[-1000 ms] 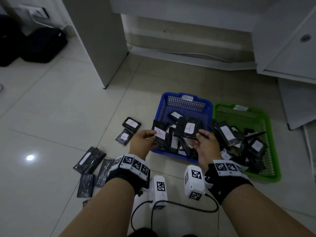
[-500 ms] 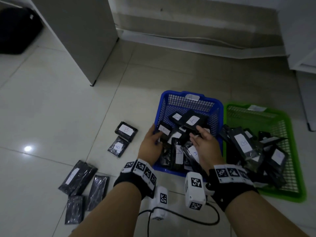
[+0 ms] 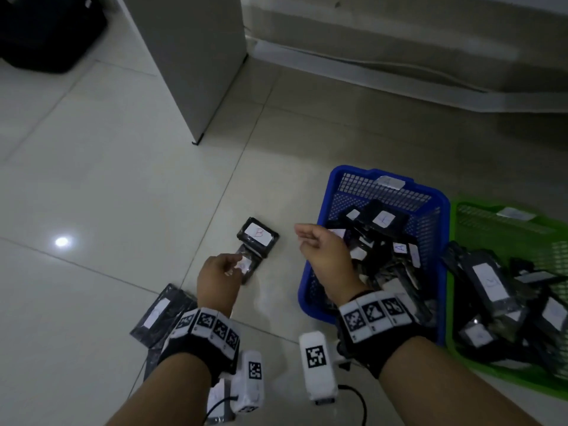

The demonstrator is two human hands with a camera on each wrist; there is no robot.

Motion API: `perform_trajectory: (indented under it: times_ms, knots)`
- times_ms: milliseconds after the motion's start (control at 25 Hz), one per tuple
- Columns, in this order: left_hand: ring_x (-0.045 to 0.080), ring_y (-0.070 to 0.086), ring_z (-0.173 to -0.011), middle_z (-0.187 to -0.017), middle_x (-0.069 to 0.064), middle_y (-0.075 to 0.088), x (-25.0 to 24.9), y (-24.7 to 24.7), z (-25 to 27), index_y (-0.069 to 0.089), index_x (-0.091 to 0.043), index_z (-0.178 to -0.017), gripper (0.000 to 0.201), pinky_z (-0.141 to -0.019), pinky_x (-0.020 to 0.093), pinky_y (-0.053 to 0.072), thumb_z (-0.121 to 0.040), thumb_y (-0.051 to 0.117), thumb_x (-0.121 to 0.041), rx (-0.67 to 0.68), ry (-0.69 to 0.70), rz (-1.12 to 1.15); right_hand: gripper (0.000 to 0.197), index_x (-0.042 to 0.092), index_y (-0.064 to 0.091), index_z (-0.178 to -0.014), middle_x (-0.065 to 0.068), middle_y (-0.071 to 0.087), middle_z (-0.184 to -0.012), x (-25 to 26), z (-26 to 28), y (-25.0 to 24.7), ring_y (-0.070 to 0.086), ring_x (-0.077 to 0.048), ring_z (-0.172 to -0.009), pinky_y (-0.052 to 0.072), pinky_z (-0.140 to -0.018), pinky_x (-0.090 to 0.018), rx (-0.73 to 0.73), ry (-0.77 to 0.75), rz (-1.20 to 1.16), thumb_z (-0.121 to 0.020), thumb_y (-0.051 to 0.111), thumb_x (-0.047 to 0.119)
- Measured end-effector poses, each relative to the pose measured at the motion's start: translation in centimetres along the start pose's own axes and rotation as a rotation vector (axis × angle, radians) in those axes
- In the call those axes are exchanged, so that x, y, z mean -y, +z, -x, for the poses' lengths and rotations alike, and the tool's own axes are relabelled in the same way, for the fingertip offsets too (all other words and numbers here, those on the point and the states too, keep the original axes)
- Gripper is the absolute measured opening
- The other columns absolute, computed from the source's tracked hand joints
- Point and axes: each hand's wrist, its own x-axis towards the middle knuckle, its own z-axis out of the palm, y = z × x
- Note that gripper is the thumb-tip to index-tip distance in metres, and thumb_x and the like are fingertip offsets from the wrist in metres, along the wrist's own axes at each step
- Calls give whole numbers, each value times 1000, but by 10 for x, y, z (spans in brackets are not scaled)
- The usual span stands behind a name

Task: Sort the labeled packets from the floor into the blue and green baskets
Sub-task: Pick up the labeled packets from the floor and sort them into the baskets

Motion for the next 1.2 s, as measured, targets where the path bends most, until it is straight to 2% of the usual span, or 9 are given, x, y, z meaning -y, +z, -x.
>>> perform_trajectory:
  times_ms: [160, 240, 360, 520, 640, 720, 840, 1000, 1200]
  knots:
    - [28, 53, -110, -122, 9, 55, 37, 14, -34, 62, -14, -118, 48, -96, 41, 44, -73, 77, -21, 3, 4, -142, 68, 20, 32, -147, -4, 41, -146, -8, -45, 48, 43, -20, -133, 33, -103, -21, 132, -38, 455, -87, 62, 12]
    - [27, 47, -115, -125, 6, 49, 43, 24, -43, 56, -17, -125, 62, -97, 39, 43, -69, 80, -33, 58, -26, -189, 82, 19, 19, -151, -9, 35, -147, -17, -65, 64, 40, -25, -133, 35, -105, -27, 161, -21, 609, -84, 66, 16]
    - [21, 49, -104, -110, 2, 51, 49, 31, -46, 56, -20, -110, 57, -84, 30, 42, -63, 83, -39, 51, -21, -208, 87, 16, 15, -151, -12, 37, -143, -31, -87, 78, 38, -31, -130, 37, -107, -39, 178, 20, 798, -83, 68, 22]
    - [9, 58, -74, -79, -11, 60, 53, 19, -49, 47, -24, -94, 40, -57, 19, 38, -70, 80, -26, 106, -48, 28, 65, 16, 41, -134, -8, 47, -129, -36, -99, 89, 41, -29, -119, 39, -97, -37, 160, -51, 979, -77, 72, 25]
    - [18, 65, -81, -84, -9, 65, 55, 3, -50, 54, -33, -91, 32, -72, 34, 53, -71, 78, -25, 148, -88, 223, 44, 17, 53, -114, -7, 48, -115, -31, -94, 86, 55, -24, -102, 43, -80, -24, 151, -36, 734, -75, 72, 10]
    - [24, 68, -84, -95, 3, 67, 49, -9, -48, 55, -33, -100, 40, -76, 46, 58, -73, 78, -14, 116, -157, 479, 37, 18, 58, -110, -6, 53, -112, -24, -87, 75, 59, -18, -92, 44, -75, -21, 106, -53, 549, -76, 70, 6]
    - [28, 67, -84, -99, 18, 65, 23, -24, -37, 47, -17, -111, 40, -73, 43, 60, -83, 65, 4, 104, -210, 837, 37, 23, 59, -114, -1, 63, -111, -7, -68, 50, 63, -14, -96, 55, -79, -28, -24, -77, 213, -82, 64, 5]
    - [26, 68, -83, -96, 20, 68, -12, -20, -22, 46, -7, -121, 36, -83, 44, 57, -89, 57, 4, 170, -144, 973, 39, 20, 58, -119, 3, 65, -107, 6, -36, 17, 66, 1, -82, 54, -64, -17, -132, -52, -163, -87, 56, -4]
    - [22, 68, -83, -99, 21, 66, -62, 13, 8, 46, -8, -125, 38, -81, 40, 58, -90, 56, 2, 240, -97, 983, 36, 24, 57, -115, 0, 68, -104, -2, -9, -41, 69, -8, -79, 58, -68, -35, -229, -31, -253, -88, 57, 0]
